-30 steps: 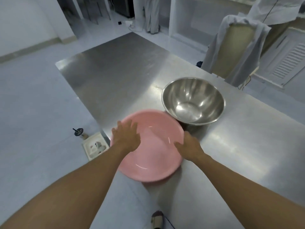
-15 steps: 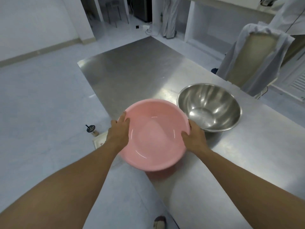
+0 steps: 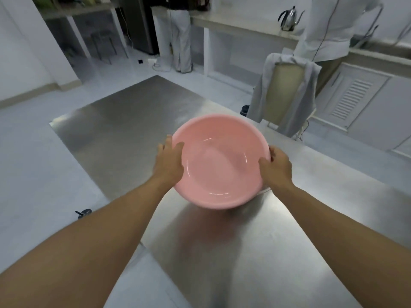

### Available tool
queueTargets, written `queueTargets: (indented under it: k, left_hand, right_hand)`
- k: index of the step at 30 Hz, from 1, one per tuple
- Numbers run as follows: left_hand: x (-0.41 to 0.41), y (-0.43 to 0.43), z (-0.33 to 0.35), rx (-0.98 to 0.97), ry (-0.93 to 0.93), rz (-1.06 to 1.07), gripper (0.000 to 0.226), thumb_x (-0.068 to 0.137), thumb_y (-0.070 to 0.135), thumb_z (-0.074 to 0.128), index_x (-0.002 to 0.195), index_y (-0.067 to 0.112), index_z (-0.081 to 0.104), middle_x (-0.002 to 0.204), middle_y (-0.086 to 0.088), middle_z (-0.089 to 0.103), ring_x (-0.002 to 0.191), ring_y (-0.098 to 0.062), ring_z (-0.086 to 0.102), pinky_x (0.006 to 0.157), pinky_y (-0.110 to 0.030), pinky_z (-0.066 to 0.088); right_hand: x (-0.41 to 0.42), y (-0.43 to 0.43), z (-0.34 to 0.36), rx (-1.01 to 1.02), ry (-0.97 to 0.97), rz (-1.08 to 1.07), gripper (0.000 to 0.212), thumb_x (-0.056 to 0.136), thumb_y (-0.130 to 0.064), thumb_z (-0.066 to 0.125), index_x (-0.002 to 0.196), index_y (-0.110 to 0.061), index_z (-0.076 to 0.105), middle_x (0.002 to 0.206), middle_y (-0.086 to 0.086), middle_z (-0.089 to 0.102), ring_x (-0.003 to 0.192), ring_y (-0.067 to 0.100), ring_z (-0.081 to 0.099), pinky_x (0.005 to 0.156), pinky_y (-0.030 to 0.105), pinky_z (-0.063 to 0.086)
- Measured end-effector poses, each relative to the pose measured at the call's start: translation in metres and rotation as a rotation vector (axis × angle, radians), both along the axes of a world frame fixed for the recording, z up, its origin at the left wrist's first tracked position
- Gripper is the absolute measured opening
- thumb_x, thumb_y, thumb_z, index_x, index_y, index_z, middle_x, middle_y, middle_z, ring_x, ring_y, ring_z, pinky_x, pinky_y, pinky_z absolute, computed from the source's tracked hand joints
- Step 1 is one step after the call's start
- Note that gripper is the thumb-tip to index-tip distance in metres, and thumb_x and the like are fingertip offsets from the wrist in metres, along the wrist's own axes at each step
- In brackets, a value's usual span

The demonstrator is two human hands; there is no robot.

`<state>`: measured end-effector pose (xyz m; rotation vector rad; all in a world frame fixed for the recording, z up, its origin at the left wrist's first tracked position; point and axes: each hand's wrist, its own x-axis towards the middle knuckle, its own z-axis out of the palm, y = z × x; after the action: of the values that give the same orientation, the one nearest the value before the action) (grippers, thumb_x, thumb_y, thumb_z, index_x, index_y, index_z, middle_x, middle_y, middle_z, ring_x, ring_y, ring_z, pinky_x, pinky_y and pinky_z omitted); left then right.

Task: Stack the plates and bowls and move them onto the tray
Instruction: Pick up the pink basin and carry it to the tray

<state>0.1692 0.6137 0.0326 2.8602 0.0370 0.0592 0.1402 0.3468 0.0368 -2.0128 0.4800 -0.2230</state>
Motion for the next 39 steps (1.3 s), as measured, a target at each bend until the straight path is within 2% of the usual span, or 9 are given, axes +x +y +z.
queueTargets:
  k: [6,14,20,24,31,36,39]
  left_hand:
    - [0.048,-0.048,-0.014,-0.090,-0.006,-0.095,0.064,0.081,-0.009,0.042,0.138,0.019,0.049,0.139,-0.016,0.039,0.125,-0.038,0.034,0.095,-0.048,0.045]
    - [0.079,-0.074,-0.046,-0.122,0.069,-0.130,0.059,0.081,-0.010,0.045,0.134,0.013,0.056,0.131,-0.018,0.045,0.126,-0.038,0.038,0.097,-0.048,0.047]
    - [0.084,-0.079,-0.062,-0.118,0.164,-0.105,0.057,0.084,-0.008,0.046,0.136,0.013,0.054,0.138,-0.016,0.040,0.126,-0.038,0.042,0.103,-0.044,0.044]
    - [0.083,-0.079,-0.068,-0.173,0.249,-0.107,0.057,0.084,-0.008,0.045,0.137,0.013,0.052,0.142,-0.015,0.035,0.119,-0.038,0.051,0.103,-0.043,0.046]
    - [0.068,-0.088,-0.069,-0.162,0.275,-0.137,0.062,0.081,-0.010,0.045,0.139,0.014,0.050,0.143,-0.015,0.033,0.125,-0.038,0.044,0.102,-0.048,0.046]
    - [0.045,-0.100,-0.069,-0.180,0.275,-0.165,0.063,0.081,-0.010,0.046,0.138,0.015,0.051,0.142,-0.014,0.034,0.124,-0.038,0.043,0.102,-0.048,0.048]
    - [0.028,-0.111,-0.069,-0.189,0.277,-0.200,0.062,0.080,-0.011,0.046,0.136,0.016,0.052,0.141,-0.013,0.034,0.123,-0.037,0.043,0.100,-0.047,0.049]
  right_hand:
    - [0.026,-0.044,-0.008,-0.111,-0.007,-0.097,0.040,0.092,-0.006,0.046,0.128,-0.017,0.059,0.117,0.008,0.067,0.105,0.030,0.061,0.092,0.039,0.050]
    - [0.049,-0.073,-0.055,-0.183,0.109,-0.129,0.031,0.090,-0.009,0.047,0.117,-0.017,0.062,0.107,0.010,0.069,0.093,0.034,0.059,0.079,0.033,0.046]
    - [0.053,-0.076,-0.080,-0.205,0.187,-0.123,0.019,0.091,-0.009,0.047,0.103,-0.013,0.060,0.096,0.011,0.067,0.083,0.033,0.054,0.071,0.032,0.041]
    - [0.054,-0.081,-0.082,-0.220,0.208,-0.097,0.022,0.088,-0.008,0.048,0.104,-0.013,0.063,0.093,0.010,0.066,0.086,0.035,0.058,0.073,0.035,0.048]
    - [0.027,-0.090,-0.092,-0.207,0.265,-0.105,0.018,0.080,-0.005,0.052,0.092,-0.011,0.065,0.079,0.007,0.063,0.075,0.033,0.054,0.066,0.029,0.040]
    - [-0.004,-0.102,-0.088,-0.180,0.269,-0.139,0.025,0.078,-0.003,0.053,0.093,-0.013,0.070,0.082,0.009,0.070,0.076,0.032,0.059,0.062,0.028,0.041]
    - [-0.028,-0.111,-0.087,-0.182,0.275,-0.171,0.020,0.078,-0.003,0.052,0.088,-0.011,0.068,0.073,0.005,0.064,0.071,0.031,0.055,0.053,0.027,0.037]
